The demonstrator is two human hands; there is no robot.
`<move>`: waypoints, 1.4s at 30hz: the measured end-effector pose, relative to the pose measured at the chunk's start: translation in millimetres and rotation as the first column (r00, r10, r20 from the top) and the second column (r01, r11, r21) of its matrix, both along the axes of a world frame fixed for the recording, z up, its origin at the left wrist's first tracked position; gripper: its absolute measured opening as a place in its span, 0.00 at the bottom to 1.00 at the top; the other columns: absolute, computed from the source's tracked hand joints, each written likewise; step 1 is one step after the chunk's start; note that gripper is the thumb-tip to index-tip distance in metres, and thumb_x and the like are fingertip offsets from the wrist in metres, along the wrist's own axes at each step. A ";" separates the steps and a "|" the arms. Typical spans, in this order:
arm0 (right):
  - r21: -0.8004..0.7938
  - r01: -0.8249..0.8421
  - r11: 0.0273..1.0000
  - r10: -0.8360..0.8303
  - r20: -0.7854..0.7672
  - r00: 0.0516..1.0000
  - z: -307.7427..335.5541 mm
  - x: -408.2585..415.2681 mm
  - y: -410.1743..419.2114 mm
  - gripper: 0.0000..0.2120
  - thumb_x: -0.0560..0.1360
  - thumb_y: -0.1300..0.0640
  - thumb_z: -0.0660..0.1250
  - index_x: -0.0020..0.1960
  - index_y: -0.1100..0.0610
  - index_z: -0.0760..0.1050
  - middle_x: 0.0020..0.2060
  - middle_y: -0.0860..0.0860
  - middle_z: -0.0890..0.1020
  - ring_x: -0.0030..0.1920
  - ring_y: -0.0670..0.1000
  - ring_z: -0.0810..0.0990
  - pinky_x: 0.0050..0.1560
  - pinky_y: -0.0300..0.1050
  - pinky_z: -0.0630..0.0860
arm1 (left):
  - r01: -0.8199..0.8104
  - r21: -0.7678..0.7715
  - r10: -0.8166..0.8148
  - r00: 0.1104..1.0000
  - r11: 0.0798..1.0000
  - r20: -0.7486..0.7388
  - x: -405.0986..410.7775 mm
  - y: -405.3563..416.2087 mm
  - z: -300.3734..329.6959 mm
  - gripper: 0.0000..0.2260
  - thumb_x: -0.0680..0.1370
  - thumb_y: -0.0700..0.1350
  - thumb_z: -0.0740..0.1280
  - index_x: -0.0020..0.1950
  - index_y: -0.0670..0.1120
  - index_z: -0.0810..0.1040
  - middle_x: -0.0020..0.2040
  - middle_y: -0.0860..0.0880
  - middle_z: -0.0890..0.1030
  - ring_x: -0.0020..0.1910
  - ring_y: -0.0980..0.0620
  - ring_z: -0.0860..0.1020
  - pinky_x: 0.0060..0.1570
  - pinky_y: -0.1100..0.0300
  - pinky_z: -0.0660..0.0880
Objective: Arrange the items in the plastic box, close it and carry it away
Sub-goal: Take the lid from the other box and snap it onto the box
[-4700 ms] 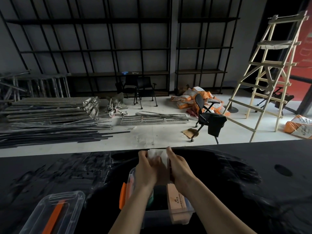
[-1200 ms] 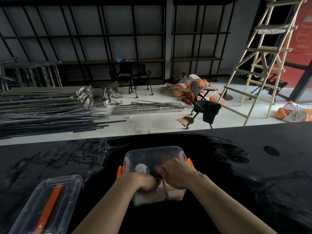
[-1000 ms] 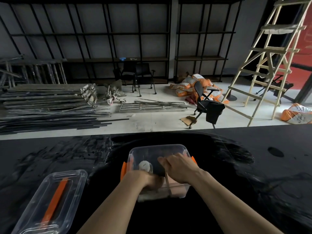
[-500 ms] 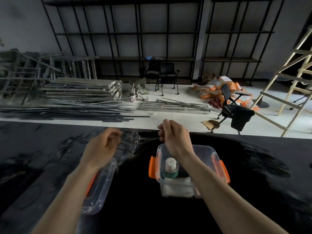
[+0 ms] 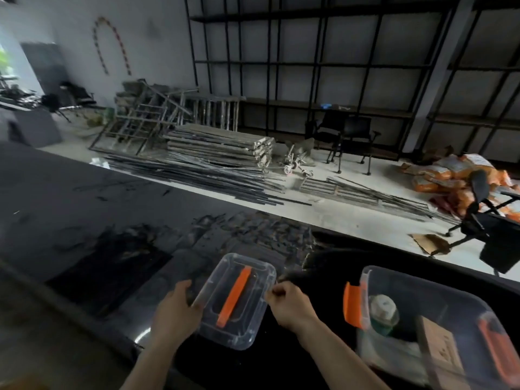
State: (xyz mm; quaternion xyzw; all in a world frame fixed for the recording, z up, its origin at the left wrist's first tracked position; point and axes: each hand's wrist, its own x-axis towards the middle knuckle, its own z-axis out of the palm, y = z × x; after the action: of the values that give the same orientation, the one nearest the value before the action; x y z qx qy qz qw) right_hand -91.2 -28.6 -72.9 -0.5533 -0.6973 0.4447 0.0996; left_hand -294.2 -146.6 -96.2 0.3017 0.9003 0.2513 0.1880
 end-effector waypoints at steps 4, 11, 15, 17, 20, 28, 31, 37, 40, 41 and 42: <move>-0.103 0.000 0.995 -0.002 -0.019 1.000 -14.9 -16.7 -8.2 0.22 0.79 0.47 0.66 0.71 0.52 0.69 0.60 0.52 0.81 0.60 0.55 0.81 0.60 0.49 0.77 | 0.068 -0.085 -0.071 0.997 0.994 -0.032 6.5 1.7 -8.3 0.30 0.77 0.58 0.64 0.78 0.50 0.64 0.63 0.47 0.83 0.61 0.44 0.81 0.57 0.52 0.77; -0.252 0.159 0.955 -0.214 -0.210 0.954 -26.4 -29.2 -2.3 0.18 0.76 0.51 0.73 0.62 0.52 0.71 0.56 0.51 0.82 0.56 0.53 0.84 0.58 0.53 0.82 | -0.128 0.262 0.090 0.984 0.957 0.152 10.9 12.7 -15.4 0.19 0.69 0.46 0.76 0.59 0.53 0.79 0.47 0.51 0.83 0.43 0.48 0.84 0.44 0.49 0.82; -0.407 0.186 0.894 -0.336 -0.336 0.880 -26.1 -28.3 8.9 0.25 0.74 0.50 0.76 0.66 0.53 0.72 0.57 0.52 0.82 0.52 0.54 0.86 0.39 0.48 0.84 | -0.275 0.556 0.052 0.922 0.784 0.382 11.6 22.7 -5.0 0.21 0.72 0.38 0.75 0.59 0.58 0.79 0.53 0.50 0.83 0.49 0.42 0.85 0.52 0.41 0.82; -0.326 0.189 0.926 -0.301 -0.338 0.892 -14.4 -21.7 13.7 0.23 0.73 0.47 0.76 0.64 0.52 0.73 0.55 0.51 0.83 0.49 0.52 0.86 0.40 0.47 0.83 | -0.305 0.656 0.027 0.917 0.690 0.398 12.4 31.3 3.8 0.19 0.76 0.38 0.72 0.60 0.59 0.79 0.56 0.48 0.82 0.49 0.42 0.86 0.55 0.38 0.81; 0.002 0.248 0.969 -0.237 -0.288 0.928 12.3 -2.8 27.4 0.23 0.73 0.44 0.74 0.65 0.50 0.74 0.53 0.49 0.85 0.52 0.50 0.84 0.56 0.52 0.82 | -0.284 0.747 0.008 0.937 0.601 0.349 17.8 46.4 35.3 0.15 0.79 0.35 0.69 0.62 0.51 0.79 0.56 0.48 0.81 0.51 0.49 0.84 0.60 0.44 0.79; 0.336 0.388 0.858 -0.189 -0.496 0.848 109.2 90.7 69.8 0.27 0.78 0.45 0.72 0.75 0.44 0.69 0.63 0.45 0.80 0.47 0.44 0.86 0.46 0.32 0.80 | -0.234 0.859 -0.240 0.897 0.455 0.371 58.2 101.5 114.3 0.11 0.79 0.38 0.72 0.58 0.51 0.81 0.56 0.43 0.85 0.54 0.36 0.84 0.60 0.38 0.79; 0.313 0.427 0.849 -0.208 -0.545 0.812 127.0 136.3 77.2 0.18 0.79 0.53 0.72 0.69 0.48 0.77 0.53 0.49 0.86 0.40 0.49 0.88 0.46 0.48 0.86 | -0.227 0.848 -0.341 0.842 0.479 0.417 96.1 123.1 129.2 0.11 0.75 0.43 0.76 0.54 0.57 0.82 0.54 0.44 0.86 0.54 0.35 0.84 0.59 0.33 0.77; 0.239 0.662 0.711 -0.462 -0.551 0.695 116.1 231.2 80.6 0.17 0.80 0.59 0.70 0.68 0.52 0.80 0.48 0.50 0.87 0.35 0.50 0.81 0.40 0.44 0.76 | -0.232 0.811 -0.506 0.681 0.537 0.529 189.7 157.3 137.3 0.12 0.75 0.36 0.75 0.55 0.47 0.78 0.58 0.44 0.83 0.48 0.47 0.87 0.47 0.57 0.81; 0.245 0.734 0.633 -0.576 -0.484 0.659 105.2 270.6 72.0 0.16 0.80 0.59 0.69 0.67 0.53 0.81 0.43 0.51 0.87 0.33 0.47 0.81 0.32 0.34 0.74 | -0.022 0.798 -0.581 0.673 0.602 0.457 231.0 157.6 124.6 0.18 0.75 0.35 0.74 0.63 0.47 0.79 0.64 0.47 0.81 0.62 0.48 0.81 0.53 0.59 0.76; 0.244 0.751 0.614 -0.608 -0.460 0.647 101.7 280.5 68.1 0.14 0.80 0.59 0.68 0.65 0.53 0.82 0.41 0.51 0.87 0.33 0.46 0.82 0.29 0.31 0.73 | 0.042 0.790 -0.607 0.666 0.611 0.434 241.1 157.6 117.9 0.21 0.76 0.35 0.73 0.67 0.47 0.77 0.66 0.48 0.79 0.65 0.49 0.78 0.57 0.58 0.75; 0.241 0.765 0.597 -0.632 -0.446 0.634 98.2 288.5 65.6 0.12 0.80 0.58 0.69 0.62 0.52 0.83 0.40 0.52 0.87 0.35 0.48 0.85 0.28 0.31 0.74 | 0.099 0.780 -0.627 0.660 0.618 0.413 251.6 156.6 112.4 0.23 0.77 0.34 0.72 0.70 0.48 0.75 0.69 0.50 0.77 0.68 0.51 0.75 0.61 0.57 0.73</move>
State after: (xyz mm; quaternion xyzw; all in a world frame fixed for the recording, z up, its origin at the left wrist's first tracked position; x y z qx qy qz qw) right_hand 197.3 37.0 25.2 -0.6720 -0.4704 0.2939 0.4907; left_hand -42.6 10.0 16.2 0.4307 0.5196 0.6126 0.4114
